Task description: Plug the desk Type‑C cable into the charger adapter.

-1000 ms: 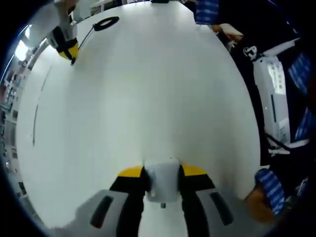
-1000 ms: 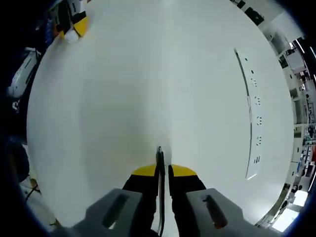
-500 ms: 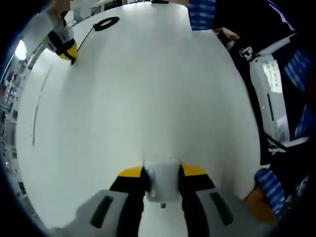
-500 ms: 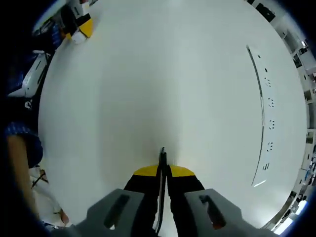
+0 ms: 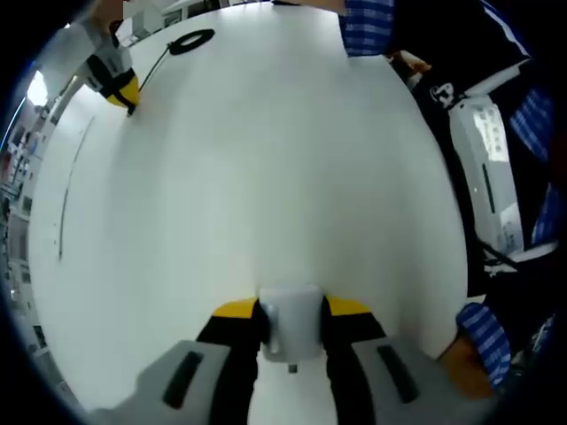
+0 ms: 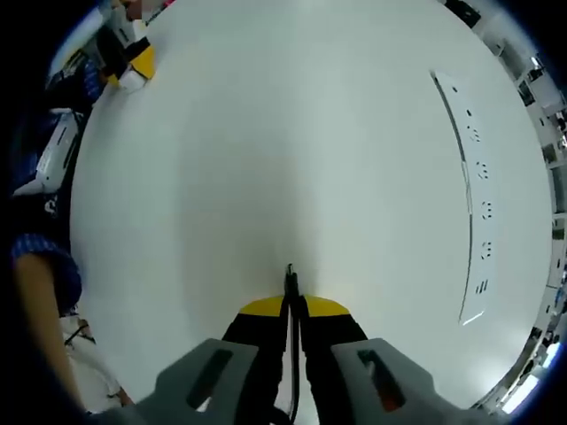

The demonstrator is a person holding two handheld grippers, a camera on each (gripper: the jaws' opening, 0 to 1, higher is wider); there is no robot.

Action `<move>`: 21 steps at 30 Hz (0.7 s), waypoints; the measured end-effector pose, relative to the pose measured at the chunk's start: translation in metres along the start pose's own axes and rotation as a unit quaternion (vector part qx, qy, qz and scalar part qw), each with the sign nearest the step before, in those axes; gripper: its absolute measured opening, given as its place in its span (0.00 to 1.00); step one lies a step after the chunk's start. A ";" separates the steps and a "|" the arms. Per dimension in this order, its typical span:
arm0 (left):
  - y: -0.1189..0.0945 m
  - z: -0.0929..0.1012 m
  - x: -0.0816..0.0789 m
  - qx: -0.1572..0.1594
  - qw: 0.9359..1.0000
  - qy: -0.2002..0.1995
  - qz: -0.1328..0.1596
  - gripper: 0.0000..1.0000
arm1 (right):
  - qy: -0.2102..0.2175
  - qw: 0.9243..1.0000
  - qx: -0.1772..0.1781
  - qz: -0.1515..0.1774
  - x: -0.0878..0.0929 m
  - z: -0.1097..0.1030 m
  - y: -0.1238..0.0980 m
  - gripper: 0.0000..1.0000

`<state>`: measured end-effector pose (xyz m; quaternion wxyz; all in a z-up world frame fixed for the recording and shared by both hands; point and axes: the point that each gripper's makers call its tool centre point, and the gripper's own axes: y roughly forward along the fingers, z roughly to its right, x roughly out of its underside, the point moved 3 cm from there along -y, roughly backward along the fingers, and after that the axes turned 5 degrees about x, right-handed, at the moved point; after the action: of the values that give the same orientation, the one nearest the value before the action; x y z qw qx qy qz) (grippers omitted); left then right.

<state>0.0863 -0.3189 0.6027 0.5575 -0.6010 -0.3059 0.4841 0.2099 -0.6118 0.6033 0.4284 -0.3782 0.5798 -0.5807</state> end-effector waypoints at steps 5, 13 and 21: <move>-0.001 0.000 0.000 0.000 1.000 -0.001 0.000 0.26 | 0.012 1.000 0.006 0.007 0.000 -0.003 0.000 0.05; -0.002 -0.001 0.001 -0.001 1.000 -0.003 0.000 0.26 | 0.021 0.999 0.021 -0.024 -0.003 -0.004 0.002 0.04; -0.001 0.000 0.000 -0.003 1.000 -0.006 0.005 0.26 | 0.077 0.996 0.031 -0.042 -0.003 -0.007 0.002 0.05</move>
<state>0.0865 -0.3183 0.6037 0.5519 -0.6010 -0.3077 0.4894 0.2040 -0.6066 0.6008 0.3693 -0.3432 0.5766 -0.6429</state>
